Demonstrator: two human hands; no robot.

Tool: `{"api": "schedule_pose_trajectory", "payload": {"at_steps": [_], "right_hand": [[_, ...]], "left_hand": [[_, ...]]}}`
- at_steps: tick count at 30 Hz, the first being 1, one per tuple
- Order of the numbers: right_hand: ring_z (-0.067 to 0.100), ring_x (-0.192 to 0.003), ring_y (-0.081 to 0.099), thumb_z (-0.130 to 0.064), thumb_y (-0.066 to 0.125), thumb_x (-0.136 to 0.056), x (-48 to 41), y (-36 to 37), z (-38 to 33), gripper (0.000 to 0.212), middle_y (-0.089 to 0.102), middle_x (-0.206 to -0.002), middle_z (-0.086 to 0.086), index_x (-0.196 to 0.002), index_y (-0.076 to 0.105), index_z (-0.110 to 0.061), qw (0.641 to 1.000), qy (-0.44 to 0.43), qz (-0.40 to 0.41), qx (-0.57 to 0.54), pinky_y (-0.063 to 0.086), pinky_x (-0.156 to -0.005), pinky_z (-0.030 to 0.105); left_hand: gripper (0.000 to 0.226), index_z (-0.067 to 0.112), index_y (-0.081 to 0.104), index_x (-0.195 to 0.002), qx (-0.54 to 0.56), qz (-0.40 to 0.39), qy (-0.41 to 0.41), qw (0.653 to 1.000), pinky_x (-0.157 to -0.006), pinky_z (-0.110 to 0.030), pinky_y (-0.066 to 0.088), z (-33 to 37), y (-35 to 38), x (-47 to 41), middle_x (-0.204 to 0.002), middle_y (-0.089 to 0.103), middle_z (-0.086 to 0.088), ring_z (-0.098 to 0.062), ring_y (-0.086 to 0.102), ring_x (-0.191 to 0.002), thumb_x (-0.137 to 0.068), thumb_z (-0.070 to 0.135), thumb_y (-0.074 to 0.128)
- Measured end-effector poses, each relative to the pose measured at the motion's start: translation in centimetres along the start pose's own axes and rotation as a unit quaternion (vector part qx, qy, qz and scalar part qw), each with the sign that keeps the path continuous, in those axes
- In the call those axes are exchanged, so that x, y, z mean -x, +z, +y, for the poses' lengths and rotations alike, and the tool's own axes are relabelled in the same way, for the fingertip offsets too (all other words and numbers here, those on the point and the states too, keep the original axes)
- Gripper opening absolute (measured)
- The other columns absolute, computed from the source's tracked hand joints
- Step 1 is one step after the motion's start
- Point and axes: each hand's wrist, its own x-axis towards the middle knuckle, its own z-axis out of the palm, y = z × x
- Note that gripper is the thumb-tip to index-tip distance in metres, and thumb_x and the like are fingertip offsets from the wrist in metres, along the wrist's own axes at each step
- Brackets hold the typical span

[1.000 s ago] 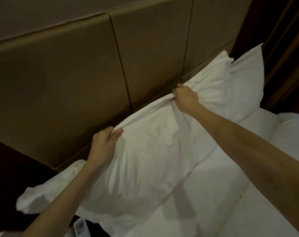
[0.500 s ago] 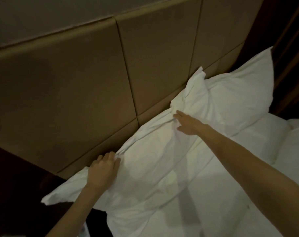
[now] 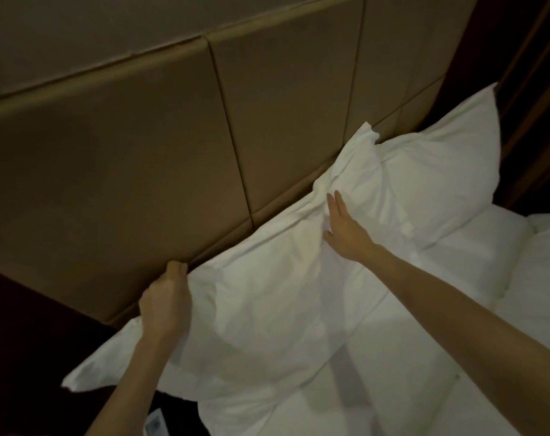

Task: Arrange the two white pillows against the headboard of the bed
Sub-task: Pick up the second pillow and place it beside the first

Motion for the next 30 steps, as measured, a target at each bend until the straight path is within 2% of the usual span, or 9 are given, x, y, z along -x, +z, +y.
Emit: {"api": "schedule_pose_trajectory", "payload": {"at_steps": [4, 7, 10, 15, 17, 19, 21, 25, 30], "right_hand": [[0.031, -0.145, 0.027, -0.019, 0.045, -0.097, 0.8, 0.2, 0.1, 0.070, 0.003, -0.163, 0.012, -0.152, 0.005, -0.005, 0.998, 0.033, -0.022, -0.044, 0.031, -0.114, 0.040], [0.031, -0.144, 0.028, -0.020, 0.045, -0.097, 1.8, -0.1, 1.1, 0.063, 0.018, -0.160, 0.014, -0.150, 0.016, -0.003, 0.995, 0.064, -0.036, -0.067, 0.027, -0.115, 0.040], [0.030, -0.140, 0.034, -0.021, 0.047, -0.096, 3.3, -0.5, 2.5, 0.060, 0.031, -0.154, 0.016, -0.148, 0.024, -0.003, 0.989, 0.102, -0.047, -0.097, 0.029, -0.112, 0.034], [0.029, -0.129, 0.047, -0.021, 0.054, -0.093, 7.1, -2.4, 6.2, 0.049, 0.049, -0.142, 0.014, -0.138, 0.045, -0.005, 0.949, 0.221, 0.003, -0.223, 0.035, -0.099, 0.026], [0.027, -0.124, 0.049, -0.021, 0.055, -0.092, 9.1, -3.5, 8.0, 0.044, 0.052, -0.138, 0.013, -0.133, 0.051, -0.007, 0.931, 0.264, 0.033, -0.251, 0.034, -0.092, 0.024], [0.024, -0.115, 0.051, -0.020, 0.056, -0.090, 11.3, -4.7, 9.9, 0.039, 0.055, -0.133, 0.011, -0.128, 0.056, -0.010, 0.910, 0.302, 0.061, -0.278, 0.034, -0.088, 0.025], [0.022, -0.107, 0.053, -0.021, 0.059, -0.087, 13.0, -5.4, 11.4, 0.036, 0.058, -0.127, 0.010, -0.122, 0.060, -0.011, 0.890, 0.329, 0.089, -0.302, 0.040, -0.089, 0.030], [0.026, -0.110, 0.057, -0.019, 0.063, -0.085, 17.1, -6.7, 13.7, 0.033, 0.061, -0.113, 0.008, -0.116, 0.063, -0.008, 0.853, 0.360, 0.131, -0.354, 0.043, -0.100, 0.039], [0.024, -0.097, 0.055, -0.011, 0.058, -0.087, 22.0, -7.8, 15.1, 0.022, 0.060, -0.109, 0.014, -0.108, 0.062, -0.006, 0.805, 0.380, 0.166, -0.425, 0.044, -0.078, 0.030]], "left_hand": [[0.006, 0.005, 0.061, -0.079, -0.059, -0.008, 0.079, 0.995, -0.034, -0.031, 0.044, 0.7, 0.7, 0.4, -0.067, 0.061, -0.012, -0.028, 0.055, -0.043, -0.084, 0.002, 0.062], [0.015, 0.003, 0.066, -0.097, -0.038, 0.006, 0.148, 0.988, -0.054, -0.037, 0.054, 2.5, 1.3, -0.6, -0.088, 0.066, -0.014, -0.030, 0.063, -0.068, -0.084, 0.006, 0.059], [0.024, 0.005, 0.067, -0.107, -0.021, -0.014, 0.238, 0.971, -0.077, -0.036, 0.056, 5.8, 3.0, -2.0, -0.106, 0.070, -0.012, -0.029, 0.068, -0.089, -0.085, 0.013, 0.062], [0.046, 0.003, 0.056, -0.130, 0.004, -0.139, 0.348, 0.927, -0.104, -0.045, 0.045, 12.7, 7.4, -4.5, -0.138, 0.055, -0.020, -0.036, 0.056, -0.125, -0.088, 0.020, 0.048], [0.054, 0.004, 0.037, -0.145, -0.003, -0.204, 0.359, 0.911, -0.116, -0.045, 0.027, 15.7, 8.7, -5.8, -0.156, 0.029, -0.020, -0.035, 0.030, -0.144, -0.095, 0.023, 0.041], [0.060, 0.009, 0.018, -0.153, -0.040, -0.239, 0.352, 0.904, -0.120, -0.042, 0.010, 18.5, 10.0, -7.4, -0.163, 0.004, -0.015, -0.031, 0.005, -0.151, -0.099, 0.031, 0.034], [0.064, 0.012, 0.012, -0.153, -0.070, -0.247, 0.324, 0.911, -0.120, -0.045, 0.006, 19.5, 11.3, -9.5, -0.163, -0.004, -0.014, -0.032, -0.004, -0.151, -0.099, 0.036, 0.034], [0.070, 0.004, 0.008, -0.153, -0.068, -0.254, 0.294, 0.919, -0.122, -0.043, 0.009, 20.1, 13.4, -11.9, -0.162, 0.002, -0.019, -0.033, 0.003, -0.151, -0.098, 0.037, 0.038], [0.070, -0.003, 0.018, -0.150, 0.017, -0.318, 0.246, 0.915, -0.117, -0.040, 0.023, 22.5, 13.6, -12.9, -0.156, 0.021, -0.027, -0.036, 0.023, -0.146, -0.095, 0.029, 0.047]]}}
